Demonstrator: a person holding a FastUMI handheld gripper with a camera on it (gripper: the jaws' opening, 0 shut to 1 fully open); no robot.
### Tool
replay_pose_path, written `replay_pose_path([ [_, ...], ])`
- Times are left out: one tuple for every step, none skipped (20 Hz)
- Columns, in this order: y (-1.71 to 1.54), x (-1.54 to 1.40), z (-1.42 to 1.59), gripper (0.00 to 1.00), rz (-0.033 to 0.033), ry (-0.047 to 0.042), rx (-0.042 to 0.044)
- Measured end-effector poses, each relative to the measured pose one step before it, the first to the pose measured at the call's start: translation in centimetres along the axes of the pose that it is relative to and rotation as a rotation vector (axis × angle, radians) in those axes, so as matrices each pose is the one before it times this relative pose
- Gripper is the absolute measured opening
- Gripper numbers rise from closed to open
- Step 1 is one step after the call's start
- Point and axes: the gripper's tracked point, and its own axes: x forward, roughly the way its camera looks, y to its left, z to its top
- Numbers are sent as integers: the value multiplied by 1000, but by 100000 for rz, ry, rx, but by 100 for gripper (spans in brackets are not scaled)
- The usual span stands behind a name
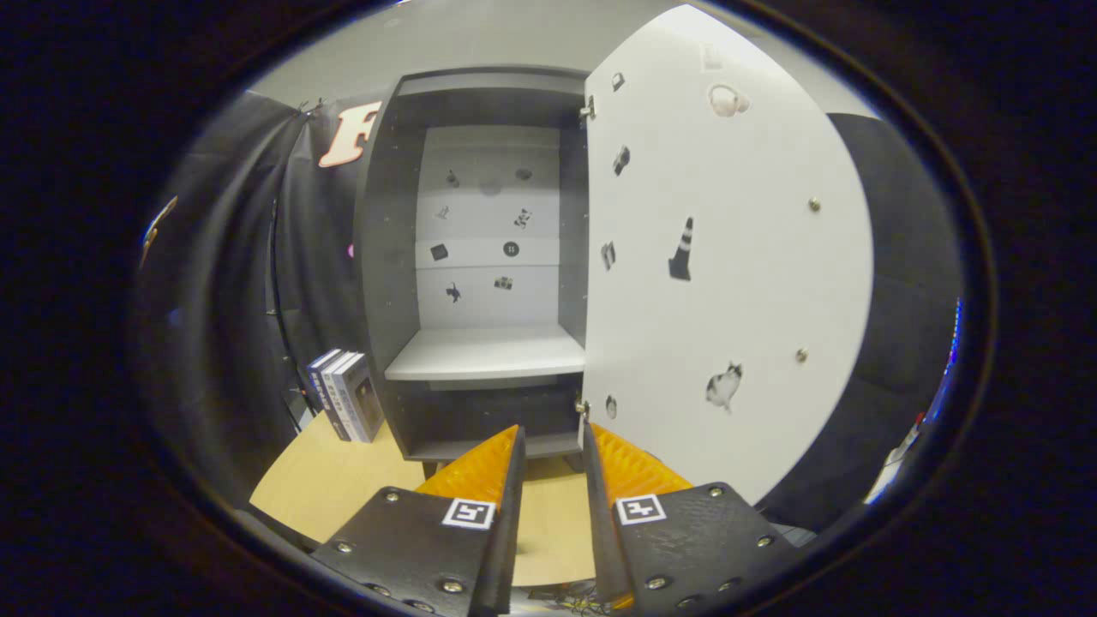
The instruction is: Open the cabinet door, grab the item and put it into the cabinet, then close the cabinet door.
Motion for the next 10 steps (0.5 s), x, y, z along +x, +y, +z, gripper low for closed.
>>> replay_pose_path([
  [604,599,-1187,37,169,1716,-230],
  [510,513,-1102,37,-125,1563,55],
  [567,489,-987,37,109,1478,59],
  [470,530,-1179,37,297,1922,-116],
  [434,516,-1103,37,289,1981,-350],
  [350,404,-1089,37,603,2153,-661],
  [370,428,-1194,37,893,2371,-676],
  [456,619,-1157,37,1763,2827,-646],
  [463,573,-1238,37,1630,3063,-840],
  [295,692,-1329,37,1542,3659,-1112],
])
